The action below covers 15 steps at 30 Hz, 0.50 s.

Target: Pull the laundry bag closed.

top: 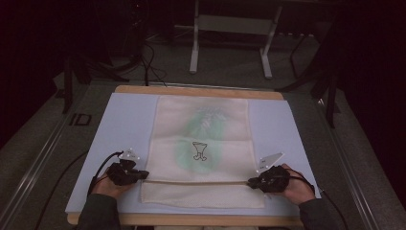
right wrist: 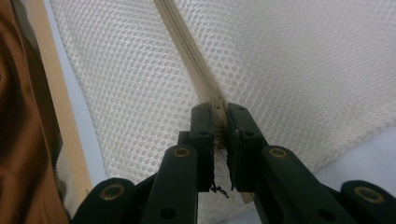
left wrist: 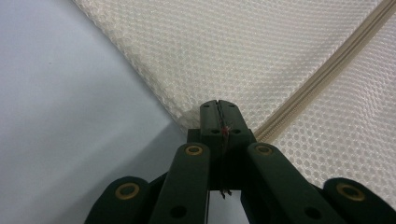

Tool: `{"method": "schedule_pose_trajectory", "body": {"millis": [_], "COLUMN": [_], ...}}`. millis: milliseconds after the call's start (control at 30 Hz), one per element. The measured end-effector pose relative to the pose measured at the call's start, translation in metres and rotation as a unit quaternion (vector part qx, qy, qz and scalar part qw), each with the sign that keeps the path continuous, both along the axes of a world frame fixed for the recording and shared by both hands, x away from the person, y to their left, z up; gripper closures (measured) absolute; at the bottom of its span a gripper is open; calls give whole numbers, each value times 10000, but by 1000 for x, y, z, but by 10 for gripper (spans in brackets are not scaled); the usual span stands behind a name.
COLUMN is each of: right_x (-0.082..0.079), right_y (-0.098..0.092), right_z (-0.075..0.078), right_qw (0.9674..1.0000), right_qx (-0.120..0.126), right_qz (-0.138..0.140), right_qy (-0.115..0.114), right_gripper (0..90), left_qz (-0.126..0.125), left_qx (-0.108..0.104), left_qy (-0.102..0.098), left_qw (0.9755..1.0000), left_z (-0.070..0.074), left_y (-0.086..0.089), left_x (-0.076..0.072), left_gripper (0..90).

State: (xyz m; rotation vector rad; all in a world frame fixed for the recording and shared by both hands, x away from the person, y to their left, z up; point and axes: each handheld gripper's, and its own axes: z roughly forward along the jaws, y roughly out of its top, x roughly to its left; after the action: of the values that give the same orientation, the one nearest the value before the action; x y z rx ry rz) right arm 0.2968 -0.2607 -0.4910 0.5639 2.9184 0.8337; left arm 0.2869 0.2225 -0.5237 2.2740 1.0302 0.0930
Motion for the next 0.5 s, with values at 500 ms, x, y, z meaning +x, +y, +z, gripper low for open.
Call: {"method": "schedule_pose_trajectory", "body": {"millis": [500], "right_x": [0], "right_y": [10], "right_z": [4], "right_qw": [9999], "right_qx": [47], "right_qz": [-50], "right_qy": [-152], "right_gripper": [822], "left_qz": [14], "left_qx": [-14], "left_qy": [12], "left_qw": [10000], "left_z": [0], "left_y": [0], "left_x": [0], "left_gripper": [899]}}
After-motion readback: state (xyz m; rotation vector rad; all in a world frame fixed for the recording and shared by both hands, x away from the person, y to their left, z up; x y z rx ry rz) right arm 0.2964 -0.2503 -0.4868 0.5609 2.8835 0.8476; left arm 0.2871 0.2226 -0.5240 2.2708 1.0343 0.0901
